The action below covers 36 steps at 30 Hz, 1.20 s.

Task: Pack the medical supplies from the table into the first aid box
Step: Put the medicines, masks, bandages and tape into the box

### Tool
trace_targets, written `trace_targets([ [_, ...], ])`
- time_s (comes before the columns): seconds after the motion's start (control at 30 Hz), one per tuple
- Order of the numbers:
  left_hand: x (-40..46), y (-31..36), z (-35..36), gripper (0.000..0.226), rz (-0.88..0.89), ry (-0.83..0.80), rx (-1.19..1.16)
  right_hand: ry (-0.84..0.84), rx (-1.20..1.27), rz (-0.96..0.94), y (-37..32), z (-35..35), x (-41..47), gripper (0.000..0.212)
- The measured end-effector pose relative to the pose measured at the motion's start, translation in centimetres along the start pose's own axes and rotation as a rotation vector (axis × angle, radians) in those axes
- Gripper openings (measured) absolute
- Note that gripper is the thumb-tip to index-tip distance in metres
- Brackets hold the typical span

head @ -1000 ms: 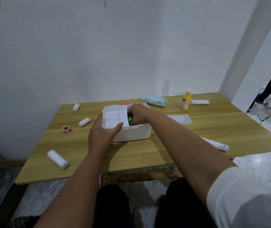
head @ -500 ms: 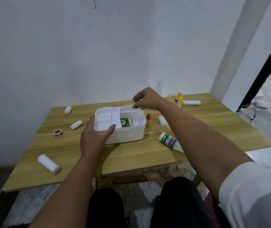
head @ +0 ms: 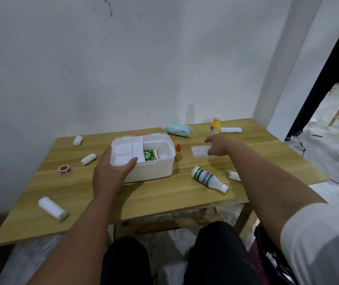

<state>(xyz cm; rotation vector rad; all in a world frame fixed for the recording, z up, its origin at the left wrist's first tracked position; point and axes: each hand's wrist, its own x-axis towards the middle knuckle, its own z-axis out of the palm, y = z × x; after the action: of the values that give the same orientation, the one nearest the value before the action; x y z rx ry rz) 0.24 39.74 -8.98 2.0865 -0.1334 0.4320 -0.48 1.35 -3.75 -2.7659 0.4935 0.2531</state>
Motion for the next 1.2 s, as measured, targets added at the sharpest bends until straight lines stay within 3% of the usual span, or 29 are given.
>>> trace_targets([
  [0.1,0.1,-0.2,0.0,0.099,-0.004,-0.016,0.006,0.001,-0.059,0.004,1.2,1.7,-0.4,0.079],
  [0.3,0.0,0.1,-0.1,0.108,-0.022,-0.032,0.032,0.069,-0.115,-0.021,1.6,0.8,-0.8,0.071],
  [0.5,0.1,0.0,-0.2,0.112,-0.026,-0.046,0.032,0.131,0.025,-0.107,0.9,-3.8,-1.0,0.054],
  [0.67,0.0,0.3,-0.2,0.109,-0.018,-0.054,0.010,0.148,0.183,-0.255,-3.7,-7.1,-2.0,0.068],
  [0.87,-0.2,0.3,-0.3,0.108,-0.008,-0.038,-0.014,0.105,-0.060,-0.431,-11.1,-6.5,-2.8,0.069],
  [1.2,0.1,-0.1,-0.1,0.119,-0.041,-0.059,0.005,0.031,-0.290,-0.470,-16.2,-3.6,-2.7,0.067],
])
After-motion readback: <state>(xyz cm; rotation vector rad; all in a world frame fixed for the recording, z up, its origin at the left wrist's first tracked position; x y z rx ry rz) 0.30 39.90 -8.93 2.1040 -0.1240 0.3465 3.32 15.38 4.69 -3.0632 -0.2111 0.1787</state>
